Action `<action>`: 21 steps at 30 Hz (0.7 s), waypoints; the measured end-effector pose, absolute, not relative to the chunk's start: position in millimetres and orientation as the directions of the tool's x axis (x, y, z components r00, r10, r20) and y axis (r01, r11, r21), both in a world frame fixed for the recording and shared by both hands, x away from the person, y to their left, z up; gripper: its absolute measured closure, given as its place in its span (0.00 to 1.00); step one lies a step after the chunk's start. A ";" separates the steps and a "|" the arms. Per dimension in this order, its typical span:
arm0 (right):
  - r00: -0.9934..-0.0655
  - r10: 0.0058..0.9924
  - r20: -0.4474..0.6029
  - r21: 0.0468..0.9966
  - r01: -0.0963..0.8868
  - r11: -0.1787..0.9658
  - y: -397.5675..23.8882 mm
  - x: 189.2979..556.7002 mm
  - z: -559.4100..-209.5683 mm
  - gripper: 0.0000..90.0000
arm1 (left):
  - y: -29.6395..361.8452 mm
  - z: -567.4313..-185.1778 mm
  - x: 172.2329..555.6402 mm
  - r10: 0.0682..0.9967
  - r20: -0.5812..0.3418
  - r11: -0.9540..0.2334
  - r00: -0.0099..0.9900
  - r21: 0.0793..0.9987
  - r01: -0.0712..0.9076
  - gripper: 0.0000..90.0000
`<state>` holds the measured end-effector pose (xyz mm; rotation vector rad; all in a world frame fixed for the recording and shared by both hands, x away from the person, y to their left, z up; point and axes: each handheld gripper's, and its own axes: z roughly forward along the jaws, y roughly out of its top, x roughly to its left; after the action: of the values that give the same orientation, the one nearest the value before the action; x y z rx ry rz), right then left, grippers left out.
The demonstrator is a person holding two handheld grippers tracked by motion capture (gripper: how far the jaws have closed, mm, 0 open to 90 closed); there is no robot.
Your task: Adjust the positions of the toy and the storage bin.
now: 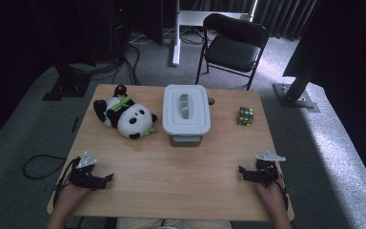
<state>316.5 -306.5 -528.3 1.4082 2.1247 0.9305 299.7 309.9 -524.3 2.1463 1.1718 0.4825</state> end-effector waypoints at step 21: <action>-0.350 0.937 0.009 0.724 0.648 0.235 -301.9 316.8 -528.1 0.14 | 301.3 -524.1 304.1 0.868 0.018 -0.373 0.495 0.683 0.628 0.01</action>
<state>316.8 -301.9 -528.1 1.4524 2.0842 0.9009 304.1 301.3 -524.1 2.1256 1.2244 0.5051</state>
